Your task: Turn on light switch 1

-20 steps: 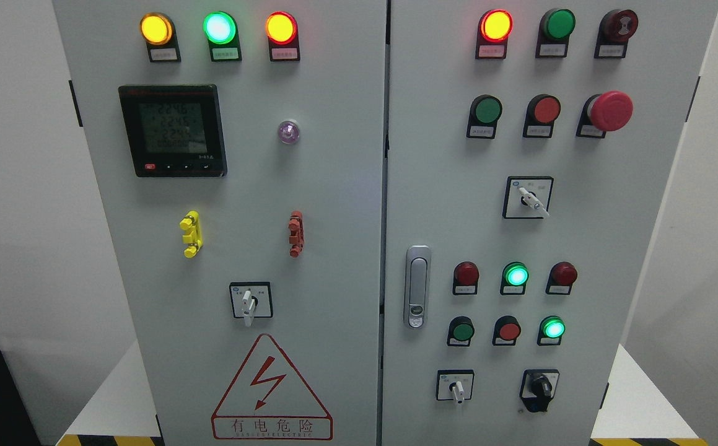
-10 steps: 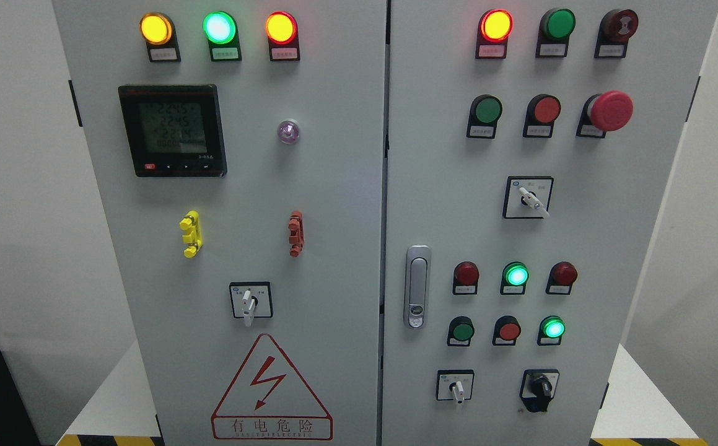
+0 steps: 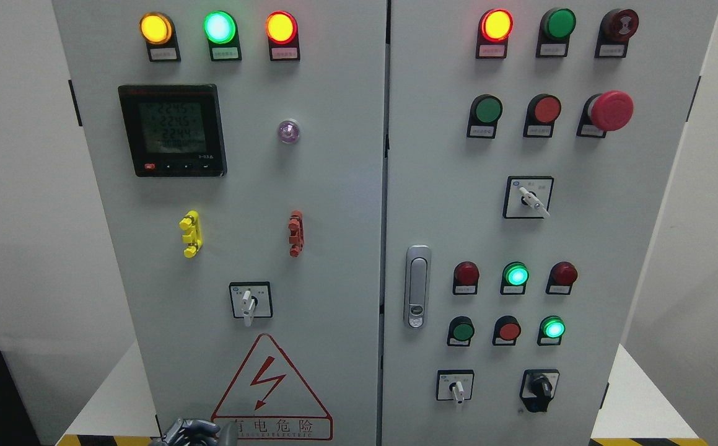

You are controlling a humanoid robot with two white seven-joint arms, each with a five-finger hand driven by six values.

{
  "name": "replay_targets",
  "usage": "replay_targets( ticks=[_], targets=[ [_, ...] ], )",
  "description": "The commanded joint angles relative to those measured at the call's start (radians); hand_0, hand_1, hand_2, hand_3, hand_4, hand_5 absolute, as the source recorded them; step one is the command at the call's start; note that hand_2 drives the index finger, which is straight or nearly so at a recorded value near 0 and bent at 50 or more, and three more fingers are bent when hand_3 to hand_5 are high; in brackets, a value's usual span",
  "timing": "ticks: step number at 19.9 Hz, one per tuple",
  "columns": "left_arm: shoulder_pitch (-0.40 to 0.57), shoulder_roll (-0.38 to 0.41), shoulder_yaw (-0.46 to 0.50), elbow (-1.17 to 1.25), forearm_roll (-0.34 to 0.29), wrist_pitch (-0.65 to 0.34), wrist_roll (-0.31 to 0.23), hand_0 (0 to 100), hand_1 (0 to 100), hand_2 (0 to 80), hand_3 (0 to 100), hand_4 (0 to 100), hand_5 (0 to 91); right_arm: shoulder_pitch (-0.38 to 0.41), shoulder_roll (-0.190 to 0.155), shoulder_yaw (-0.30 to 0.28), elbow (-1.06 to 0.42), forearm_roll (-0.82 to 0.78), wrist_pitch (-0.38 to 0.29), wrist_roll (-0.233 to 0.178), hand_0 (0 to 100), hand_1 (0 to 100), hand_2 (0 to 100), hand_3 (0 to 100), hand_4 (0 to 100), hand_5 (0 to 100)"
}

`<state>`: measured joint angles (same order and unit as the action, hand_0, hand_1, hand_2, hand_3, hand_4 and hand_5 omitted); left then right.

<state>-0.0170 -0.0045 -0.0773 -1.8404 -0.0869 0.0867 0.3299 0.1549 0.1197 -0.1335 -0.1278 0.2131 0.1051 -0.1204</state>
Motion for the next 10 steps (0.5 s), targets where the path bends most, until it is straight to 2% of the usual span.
replay_targets(
  ticks=[1, 3, 6, 10],
  targets=[
    [-0.07, -0.038, -0.061, -0.059, -0.001, 0.045, 0.029, 0, 56, 59.0, 82, 86, 76.9, 0.0, 0.0, 0.0, 0.0, 0.0, -0.001, 0.001, 5, 0, 0, 0, 0, 0],
    [-0.083, -0.057, -0.065, -0.06, -0.002, 0.064, 0.034, 0, 57, 59.1, 83, 87, 77.3, 0.0, 0.0, 0.0, 0.0, 0.0, -0.001, -0.001, 5, 0, 0, 0, 0, 0],
    [-0.101, -0.068, -0.07, -0.06, -0.007, 0.073, 0.069, 0, 57, 59.2, 84, 87, 77.7, 0.0, 0.0, 0.0, 0.0, 0.0, -0.001, 0.001, 5, 0, 0, 0, 0, 0],
    [-0.123, -0.084, -0.081, -0.06, -0.008, 0.107, 0.075, 0, 59, 59.2, 84, 87, 77.7, 0.0, 0.0, 0.0, -0.001, 0.0, -0.001, 0.001, 5, 0, 0, 0, 0, 0]
  ],
)
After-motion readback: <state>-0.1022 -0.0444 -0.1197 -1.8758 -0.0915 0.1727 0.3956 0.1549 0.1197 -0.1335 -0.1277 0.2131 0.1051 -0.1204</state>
